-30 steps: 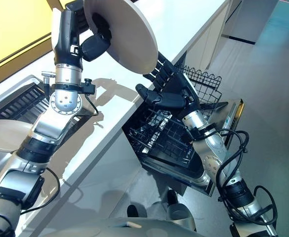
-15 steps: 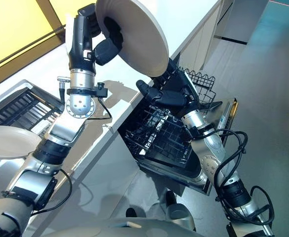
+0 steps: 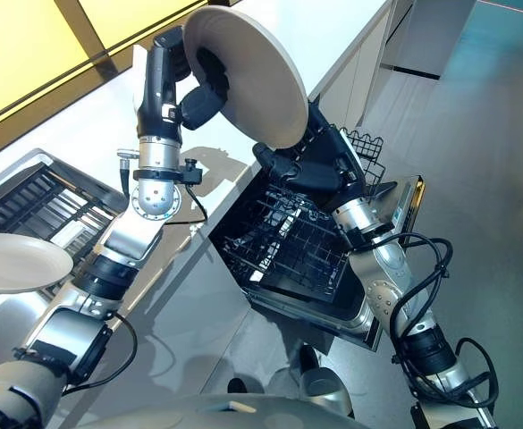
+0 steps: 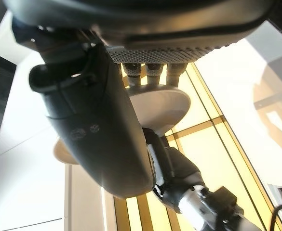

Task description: Pick up plates and place into dishwasher.

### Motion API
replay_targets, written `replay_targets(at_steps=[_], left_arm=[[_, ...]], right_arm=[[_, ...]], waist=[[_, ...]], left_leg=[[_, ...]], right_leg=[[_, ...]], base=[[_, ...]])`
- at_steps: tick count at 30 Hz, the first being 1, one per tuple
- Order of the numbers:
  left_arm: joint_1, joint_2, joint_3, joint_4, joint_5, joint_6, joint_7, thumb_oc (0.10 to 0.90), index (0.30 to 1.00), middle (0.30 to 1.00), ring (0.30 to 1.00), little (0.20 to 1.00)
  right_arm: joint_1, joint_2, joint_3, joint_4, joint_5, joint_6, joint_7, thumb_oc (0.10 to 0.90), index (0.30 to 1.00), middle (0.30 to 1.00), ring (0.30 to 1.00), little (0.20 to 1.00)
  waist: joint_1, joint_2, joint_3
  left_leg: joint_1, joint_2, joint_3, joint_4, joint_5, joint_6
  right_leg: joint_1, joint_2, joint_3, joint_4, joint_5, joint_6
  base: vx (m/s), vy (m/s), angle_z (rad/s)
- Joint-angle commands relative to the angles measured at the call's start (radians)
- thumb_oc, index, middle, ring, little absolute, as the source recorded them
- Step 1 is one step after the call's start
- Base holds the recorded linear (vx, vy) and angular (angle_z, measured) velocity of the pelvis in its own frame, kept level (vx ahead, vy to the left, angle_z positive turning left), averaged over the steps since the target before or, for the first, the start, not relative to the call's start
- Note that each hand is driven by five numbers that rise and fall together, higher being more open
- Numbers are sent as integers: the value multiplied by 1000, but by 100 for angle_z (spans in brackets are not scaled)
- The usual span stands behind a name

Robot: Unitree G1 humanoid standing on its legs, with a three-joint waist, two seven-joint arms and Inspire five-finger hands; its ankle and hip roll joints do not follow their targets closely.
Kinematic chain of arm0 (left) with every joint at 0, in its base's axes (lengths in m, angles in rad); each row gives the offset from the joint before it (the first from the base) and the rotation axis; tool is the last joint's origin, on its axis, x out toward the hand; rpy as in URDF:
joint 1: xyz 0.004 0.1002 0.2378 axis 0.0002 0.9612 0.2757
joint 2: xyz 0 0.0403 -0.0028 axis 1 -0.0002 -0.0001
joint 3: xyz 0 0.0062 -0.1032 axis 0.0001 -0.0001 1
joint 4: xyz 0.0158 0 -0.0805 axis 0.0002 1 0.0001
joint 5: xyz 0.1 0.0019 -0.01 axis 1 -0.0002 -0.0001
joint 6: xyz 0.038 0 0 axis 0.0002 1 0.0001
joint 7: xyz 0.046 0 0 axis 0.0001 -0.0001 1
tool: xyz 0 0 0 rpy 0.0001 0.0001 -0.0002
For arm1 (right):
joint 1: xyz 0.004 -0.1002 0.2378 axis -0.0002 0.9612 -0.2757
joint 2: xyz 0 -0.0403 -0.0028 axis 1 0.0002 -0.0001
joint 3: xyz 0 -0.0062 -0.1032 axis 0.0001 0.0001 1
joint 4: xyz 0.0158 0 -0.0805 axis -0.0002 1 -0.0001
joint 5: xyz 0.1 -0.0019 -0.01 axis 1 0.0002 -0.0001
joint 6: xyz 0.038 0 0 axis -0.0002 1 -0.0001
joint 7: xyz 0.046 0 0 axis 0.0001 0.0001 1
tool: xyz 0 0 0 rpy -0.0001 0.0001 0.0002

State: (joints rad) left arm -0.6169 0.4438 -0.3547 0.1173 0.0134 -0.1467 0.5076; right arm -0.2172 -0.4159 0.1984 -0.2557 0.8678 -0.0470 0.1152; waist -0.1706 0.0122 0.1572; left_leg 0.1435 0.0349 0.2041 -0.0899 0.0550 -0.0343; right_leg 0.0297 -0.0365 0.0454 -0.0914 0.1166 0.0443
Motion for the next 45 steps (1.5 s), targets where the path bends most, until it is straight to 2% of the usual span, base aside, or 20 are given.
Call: replay_targets(at_steps=[1, 9, 14, 15, 16, 24, 30, 39, 45], left_arm=[[-26, 16, -25, 79, 67, -84, 18, 100, 300, 300, 300, 200], [36, -23, -35, 72, 122, -115, 61, 100, 300, 300, 300, 200], [91, -49, -38, 51, 103, -132, 45, 100, 300, 300, 300, 200], [95, -47, -40, 47, 101, -135, 39, 100, 300, 300, 300, 200], [95, -50, -45, 41, 103, -134, 35, 100, 300, 300, 300, 200], [52, -28, -63, 12, 126, -125, 54, 100, 300, 300, 300, 200], [0, -6, -62, -16, 138, -102, 76, 100, 300, 300, 300, 200], [9, 21, -44, -67, 167, -77, 74, 100, 300, 300, 300, 200], [14, 43, -39, -62, 159, -84, 84, 100, 300, 300, 300, 200]], right_arm=[[-95, 59, -99, -128, 65, -156, 56, 800, 900, 900, 900, 900], [-81, 66, -123, -119, 33, -182, 9, 800, 900, 900, 900, 900], [-69, 58, -139, -118, 41, -191, 8, 800, 900, 900, 900, 900], [-70, 56, -139, -116, 43, -183, 7, 764, 869, 869, 869, 864], [-69, 56, -136, -115, 42, -169, 9, 800, 900, 900, 900, 900], [-52, 41, -95, -80, 21, -114, 18, 800, 900, 900, 900, 900], [-50, 37, -51, -60, -45, -70, 31, 800, 900, 900, 900, 900], [-9, 9, -17, -42, -98, 25, 72, 800, 900, 900, 900, 900], [11, -30, 0, -28, -165, 76, 95, 800, 900, 900, 900, 900]], waist=[[-14, -33, -95], [-9, -37, -93], [-2, -42, -90], [0, -42, -89], [1, -43, -89], [-1, -46, -88], [-6, -44, -87], [-9, -44, -87], [-12, -48, -85]], left_leg=[[11, -27, -27, 3, -34, 29], [11, -28, -30, 3, -35, 32], [11, -28, -35, 3, -37, 33], [10, -29, -37, 3, -36, 34], [10, -29, -40, 3, -37, 34], [7, -31, -45, 3, -34, 34], [9, -30, -47, 3, -34, 33], [10, -31, -50, 3, -37, 33], [9, -30, -50, 3, -36, 31]], right_leg=[[61, 27, -51, 4, -23, 27], [60, 26, -47, 4, -22, 27], [61, 26, -48, 4, -23, 28], [61, 26, -49, 4, -22, 28], [61, 26, -48, 4, -22, 28], [61, 25, -53, 5, -21, 30], [61, 28, -53, 7, -23, 29], [62, 29, -53, 6, -28, 30], [63, 29, -54, 4, -27, 32]], base=[[0, 6, -4], [0, 0, -2], [0, 0, 0], [0, 0, 0], [0, 0, 0], [0, 0, 0], [0, 0, 0], [0, 0, 0], [0, 0, 0]])
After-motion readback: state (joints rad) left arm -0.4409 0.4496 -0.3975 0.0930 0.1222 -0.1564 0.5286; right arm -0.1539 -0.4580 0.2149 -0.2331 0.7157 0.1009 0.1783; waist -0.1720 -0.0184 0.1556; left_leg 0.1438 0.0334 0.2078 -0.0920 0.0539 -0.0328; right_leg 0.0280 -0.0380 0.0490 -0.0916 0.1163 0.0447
